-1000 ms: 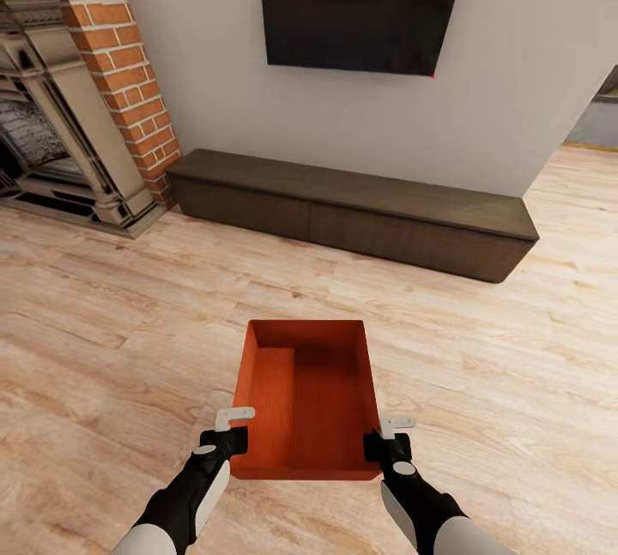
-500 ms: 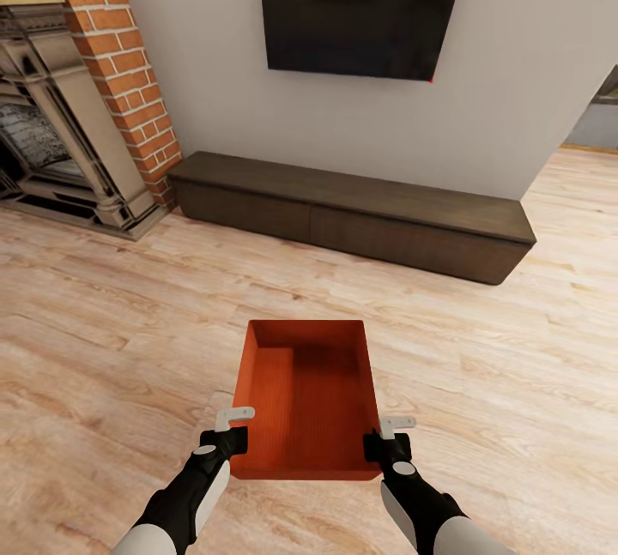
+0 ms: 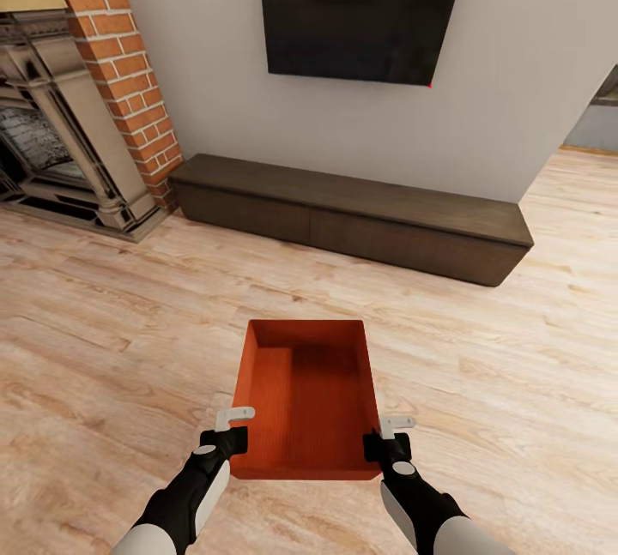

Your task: Move the two storage containers from the living room to the garage. In the garage, place one container on the floor and stack the other container on top of it (either order is fine).

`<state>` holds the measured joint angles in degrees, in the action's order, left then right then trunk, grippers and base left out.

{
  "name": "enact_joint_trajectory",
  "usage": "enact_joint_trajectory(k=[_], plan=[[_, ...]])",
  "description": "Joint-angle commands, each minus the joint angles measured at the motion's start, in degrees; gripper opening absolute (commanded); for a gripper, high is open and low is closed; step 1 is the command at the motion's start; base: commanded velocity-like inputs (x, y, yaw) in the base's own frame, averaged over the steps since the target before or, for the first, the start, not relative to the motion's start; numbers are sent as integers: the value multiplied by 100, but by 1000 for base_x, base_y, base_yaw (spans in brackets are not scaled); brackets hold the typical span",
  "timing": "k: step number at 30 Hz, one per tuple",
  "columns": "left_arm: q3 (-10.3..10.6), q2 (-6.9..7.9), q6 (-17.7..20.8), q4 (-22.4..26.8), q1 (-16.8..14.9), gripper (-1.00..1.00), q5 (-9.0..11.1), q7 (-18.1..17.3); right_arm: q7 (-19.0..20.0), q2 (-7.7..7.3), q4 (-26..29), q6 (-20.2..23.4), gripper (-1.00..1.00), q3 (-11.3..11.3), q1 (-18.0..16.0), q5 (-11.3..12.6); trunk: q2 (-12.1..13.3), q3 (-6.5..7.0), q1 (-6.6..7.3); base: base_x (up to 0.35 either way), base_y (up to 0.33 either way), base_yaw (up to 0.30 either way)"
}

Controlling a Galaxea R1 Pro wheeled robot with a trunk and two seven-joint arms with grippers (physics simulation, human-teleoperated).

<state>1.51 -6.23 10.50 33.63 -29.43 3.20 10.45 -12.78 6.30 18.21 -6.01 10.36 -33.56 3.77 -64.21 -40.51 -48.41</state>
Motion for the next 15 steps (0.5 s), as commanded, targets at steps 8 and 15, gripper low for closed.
enact_joint_trajectory(k=[8,15], plan=[[-45,-1,-22,22,-2,-100,-126,107,-21,3,-18,12,-100,-8,-2,71,319,140,176,0,0,0],[-53,-1,-29,32,-2,-100,-119,107,-22,3,-17,3,-100,-9,-2,70,520,230,286,0,0,0]])
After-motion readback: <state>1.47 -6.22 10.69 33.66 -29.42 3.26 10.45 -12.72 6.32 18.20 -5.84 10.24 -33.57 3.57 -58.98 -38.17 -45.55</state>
